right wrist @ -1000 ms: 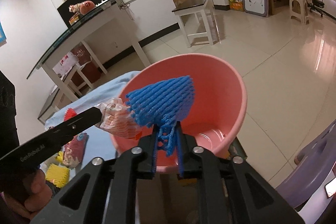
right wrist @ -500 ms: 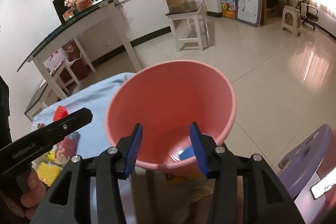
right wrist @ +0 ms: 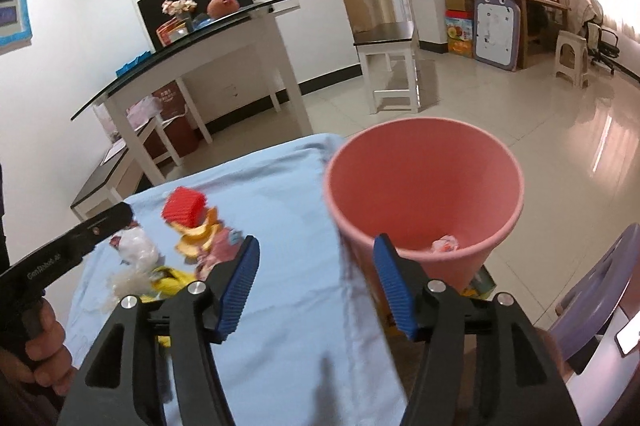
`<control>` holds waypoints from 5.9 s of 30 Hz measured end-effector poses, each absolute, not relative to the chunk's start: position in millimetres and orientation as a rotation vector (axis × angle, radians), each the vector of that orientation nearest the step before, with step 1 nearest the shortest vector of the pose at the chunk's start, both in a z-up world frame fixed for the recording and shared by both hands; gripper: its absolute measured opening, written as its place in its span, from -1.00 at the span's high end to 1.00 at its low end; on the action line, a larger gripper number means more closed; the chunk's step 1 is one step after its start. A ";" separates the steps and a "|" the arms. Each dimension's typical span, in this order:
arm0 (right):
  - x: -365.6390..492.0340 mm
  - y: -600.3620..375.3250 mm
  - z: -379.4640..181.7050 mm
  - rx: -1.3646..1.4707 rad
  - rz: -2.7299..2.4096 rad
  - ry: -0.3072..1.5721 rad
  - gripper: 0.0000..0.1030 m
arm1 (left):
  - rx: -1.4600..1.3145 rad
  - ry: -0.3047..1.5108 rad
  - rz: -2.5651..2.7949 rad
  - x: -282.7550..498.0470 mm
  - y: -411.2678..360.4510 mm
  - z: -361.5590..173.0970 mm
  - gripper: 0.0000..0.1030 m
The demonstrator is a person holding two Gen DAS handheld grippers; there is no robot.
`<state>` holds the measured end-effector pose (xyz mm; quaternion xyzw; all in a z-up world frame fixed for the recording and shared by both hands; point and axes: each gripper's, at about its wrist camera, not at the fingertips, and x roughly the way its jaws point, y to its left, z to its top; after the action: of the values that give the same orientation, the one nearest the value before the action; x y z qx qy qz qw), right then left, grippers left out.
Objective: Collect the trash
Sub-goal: 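Reach the left tool to the crumpled red wrapper and close on it, then carry the red wrapper over the pink bucket and open the left tool, then withdraw both tools from the bucket back over the table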
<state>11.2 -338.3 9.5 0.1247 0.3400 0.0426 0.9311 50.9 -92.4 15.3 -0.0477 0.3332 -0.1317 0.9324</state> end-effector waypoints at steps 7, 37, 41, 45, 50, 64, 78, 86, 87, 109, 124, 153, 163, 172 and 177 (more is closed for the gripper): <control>6.1 -301.0 2.1 0.211 0.175 0.735 -0.18 | -0.131 0.701 -0.186 38.1 -37.5 7.2 0.37; 53.8 -247.9 -30.0 0.122 0.303 0.787 -0.16 | -0.334 0.882 0.090 127.7 75.7 -62.9 0.38; 60.1 -245.9 -32.3 0.142 0.318 0.811 -0.16 | -0.327 0.876 0.083 128.7 75.4 -67.1 0.72; 68.3 -242.7 -34.4 0.157 0.334 0.828 -0.15 | -0.314 0.851 0.076 124.2 76.7 -61.1 0.93; 78.5 -233.3 -42.1 0.142 0.346 0.866 0.14 | -0.295 0.817 0.060 115.2 74.8 -48.7 0.94; 72.5 -248.1 -46.1 0.195 0.360 0.870 0.70 | -0.275 0.726 -0.041 86.4 49.2 -0.5 0.97; 52.7 -281.3 -17.4 0.242 0.314 0.755 0.69 | -0.226 0.696 -0.221 80.8 -22.6 31.4 0.97; 45.3 -319.3 -7.0 0.268 0.221 0.703 0.69 | -0.197 0.703 -0.352 86.2 -79.9 39.9 0.97; 45.4 -325.7 -6.6 0.275 0.204 0.700 0.69 | -0.198 0.704 -0.366 87.1 -85.4 40.1 0.97; 51.4 -459.5 -31.0 0.419 -0.067 0.691 0.68 | -0.093 0.820 -0.618 123.7 -247.5 10.0 0.97; 71.2 -465.9 -52.1 0.426 -0.068 0.740 0.65 | -0.025 0.894 -0.625 141.8 -287.5 -32.8 0.96; 64.0 -442.7 -33.0 0.397 -0.035 0.702 0.09 | -0.072 0.878 -0.609 125.1 -262.9 -12.1 0.49; 45.5 -405.0 -22.4 0.382 0.032 0.701 0.07 | -0.067 0.839 -0.575 99.7 -234.3 2.9 0.31; 27.4 -372.7 -15.9 0.380 0.106 0.689 -0.03 | -0.053 0.792 -0.488 78.9 -199.8 11.8 0.31; 18.9 -358.4 -13.5 0.372 0.132 0.690 -0.05 | -0.068 0.793 -0.440 72.4 -175.4 9.6 0.31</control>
<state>18.9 -358.4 -13.5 0.1814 0.3358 0.0640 0.9221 72.4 -175.4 9.6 -0.0327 0.3831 -0.2123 0.8984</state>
